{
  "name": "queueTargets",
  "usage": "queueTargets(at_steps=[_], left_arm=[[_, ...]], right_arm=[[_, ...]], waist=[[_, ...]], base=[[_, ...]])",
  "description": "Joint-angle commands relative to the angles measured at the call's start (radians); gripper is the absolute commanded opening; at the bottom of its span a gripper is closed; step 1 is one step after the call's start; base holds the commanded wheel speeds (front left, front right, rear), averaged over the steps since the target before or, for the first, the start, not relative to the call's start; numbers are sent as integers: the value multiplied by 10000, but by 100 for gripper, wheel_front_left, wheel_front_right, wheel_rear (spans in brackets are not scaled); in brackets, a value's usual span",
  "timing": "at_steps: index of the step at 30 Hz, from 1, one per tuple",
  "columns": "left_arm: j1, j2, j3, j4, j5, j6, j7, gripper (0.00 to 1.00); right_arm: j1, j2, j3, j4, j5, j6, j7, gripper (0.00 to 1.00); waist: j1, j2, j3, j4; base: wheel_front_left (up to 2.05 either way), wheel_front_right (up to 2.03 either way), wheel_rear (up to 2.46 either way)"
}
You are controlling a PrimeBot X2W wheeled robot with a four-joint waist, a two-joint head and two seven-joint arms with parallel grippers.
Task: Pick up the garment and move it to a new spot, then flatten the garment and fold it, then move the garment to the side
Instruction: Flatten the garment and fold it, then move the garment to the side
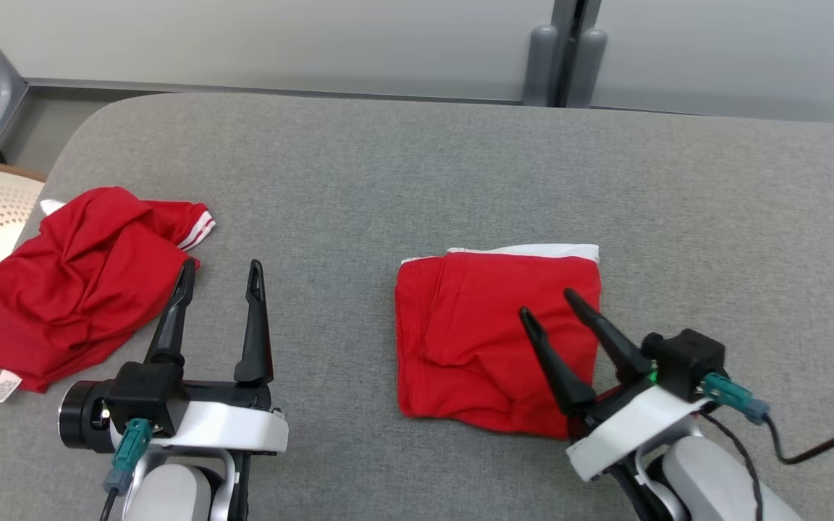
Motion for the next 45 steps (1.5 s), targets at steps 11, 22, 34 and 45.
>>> queueTargets(at_steps=[11,22,34,45], left_arm=[[627,277,138,608,92,-186,2,100],[1504,520,151,791,-75,-208,96,100],[1668,556,43,698,-184,-101,312,100],[1500,588,-45,629,-242,7,368,100]], right_arm=[[2305,-113,-4571,-1670,-1888,0,419,100],[3998,431,-5665,-3249,-2772,0,1589,100],[4582,681,-5875,-4022,-2878,0,2095,100],[4595,713,-5863,-4081,-2940,0,2188,100]], waist=[[0,0,-815,-1217],[0,0,-1665,-1616],[0,0,-1667,-1515],[0,0,-1521,-1433]], base=[[0,0,0],[0,0,0],[0,0,0],[0,0,0]])
